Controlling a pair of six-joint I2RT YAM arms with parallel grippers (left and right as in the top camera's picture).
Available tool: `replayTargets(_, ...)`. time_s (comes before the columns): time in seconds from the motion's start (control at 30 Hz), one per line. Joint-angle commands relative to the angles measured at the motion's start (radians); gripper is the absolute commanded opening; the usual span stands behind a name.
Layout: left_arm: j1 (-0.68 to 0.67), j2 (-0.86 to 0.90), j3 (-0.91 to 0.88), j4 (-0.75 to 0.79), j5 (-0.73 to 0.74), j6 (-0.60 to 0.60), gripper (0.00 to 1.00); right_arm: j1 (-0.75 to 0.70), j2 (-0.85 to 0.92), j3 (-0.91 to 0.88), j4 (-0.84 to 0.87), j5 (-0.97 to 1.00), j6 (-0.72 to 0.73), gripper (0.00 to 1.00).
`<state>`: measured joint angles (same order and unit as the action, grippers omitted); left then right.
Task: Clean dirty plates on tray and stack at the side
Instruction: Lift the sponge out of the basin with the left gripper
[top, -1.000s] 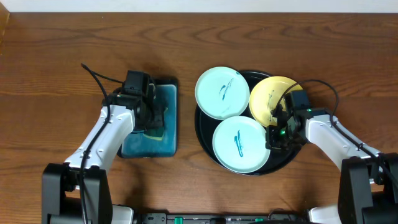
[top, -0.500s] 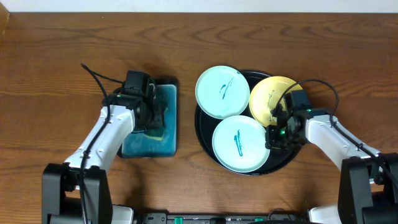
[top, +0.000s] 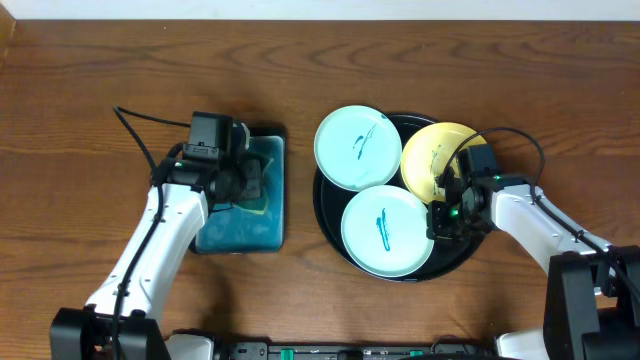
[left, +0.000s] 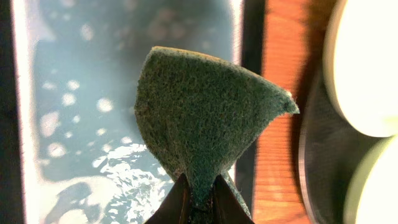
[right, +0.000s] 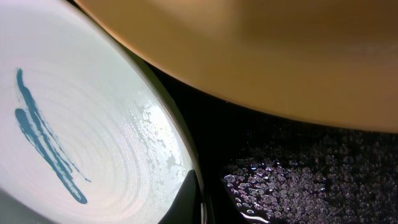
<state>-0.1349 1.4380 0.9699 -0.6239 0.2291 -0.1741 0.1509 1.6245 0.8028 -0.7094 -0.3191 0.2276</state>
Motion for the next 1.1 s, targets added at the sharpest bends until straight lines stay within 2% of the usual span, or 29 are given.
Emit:
replayTargets(0.0,0.001,-0.017,-0.01,0.031,0.154,0.074,0.07,0.014,0.009,-0.012,0.007,0.023,0.004,0.01)
replayTargets(0.23,0.06,-0.017,-0.01,0.063,0.2,0.08,0.07,0.014,0.009,-0.012,0.007,0.023,0.004,0.01)
replayTargets(0.47,0.142,-0.017,-0.01,0.076,0.373,0.175,0.07,0.014,0.009,-0.012,0.007,0.023,0.004,0.01)
replayTargets(0.63,0.232,-0.016,-0.01,0.076,0.608,0.278,0.07,0.014,0.009,-0.012,0.006,0.023,0.004,0.01)
replayTargets(0.8,0.338,-0.012,-0.01,0.075,0.782,0.364,0.07,0.014,0.009,-0.012,0.006,0.023,0.004,0.01)
replayTargets(0.97,0.419,0.005,-0.01,0.072,0.908,0.438,0.07,0.014,0.009,-0.012,0.006,0.023,0.004,0.01)
replayTargets(1.07,0.436,0.027,-0.01,0.072,0.921,0.447,0.07,0.014,0.009,-0.012,0.006,0.023,0.004,0.01)
